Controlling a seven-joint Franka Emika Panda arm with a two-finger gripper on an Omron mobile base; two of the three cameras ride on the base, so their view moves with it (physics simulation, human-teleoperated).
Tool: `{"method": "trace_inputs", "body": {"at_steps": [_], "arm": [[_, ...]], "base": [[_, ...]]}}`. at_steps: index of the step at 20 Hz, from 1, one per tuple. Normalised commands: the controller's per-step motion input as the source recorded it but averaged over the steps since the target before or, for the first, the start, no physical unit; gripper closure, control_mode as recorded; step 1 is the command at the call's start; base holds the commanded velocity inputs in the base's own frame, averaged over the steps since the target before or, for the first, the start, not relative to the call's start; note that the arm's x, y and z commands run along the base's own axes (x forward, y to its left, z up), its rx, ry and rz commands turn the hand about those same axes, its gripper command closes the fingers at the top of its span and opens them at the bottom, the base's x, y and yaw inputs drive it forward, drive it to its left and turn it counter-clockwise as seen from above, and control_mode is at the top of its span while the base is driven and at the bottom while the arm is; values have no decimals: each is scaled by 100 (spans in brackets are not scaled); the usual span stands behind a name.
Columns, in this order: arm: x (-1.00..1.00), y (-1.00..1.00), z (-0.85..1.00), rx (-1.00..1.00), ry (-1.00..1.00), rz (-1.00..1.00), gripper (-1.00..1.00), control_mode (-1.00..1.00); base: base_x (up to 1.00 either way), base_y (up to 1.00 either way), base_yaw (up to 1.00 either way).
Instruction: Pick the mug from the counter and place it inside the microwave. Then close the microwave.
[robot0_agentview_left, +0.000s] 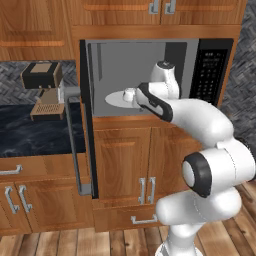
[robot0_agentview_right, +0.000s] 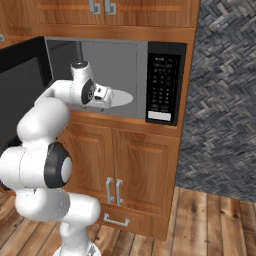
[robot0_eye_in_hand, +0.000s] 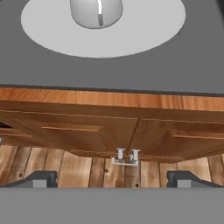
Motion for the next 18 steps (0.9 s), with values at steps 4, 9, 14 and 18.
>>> {"method": "trace_inputs", "body": {"at_steps": [4,9,14,18], "arm": [[-74,0,47,0,-11,0,-100,-100],[-72,0,36,0,-4,0,-100,-100],[-54,0,5,0,-1,0,-100,-100],[-9,0,0,0,0,0,-100,-100]], "base": [[0,0,0],[0,0,0],[0,0,0],[0,0,0]]}}
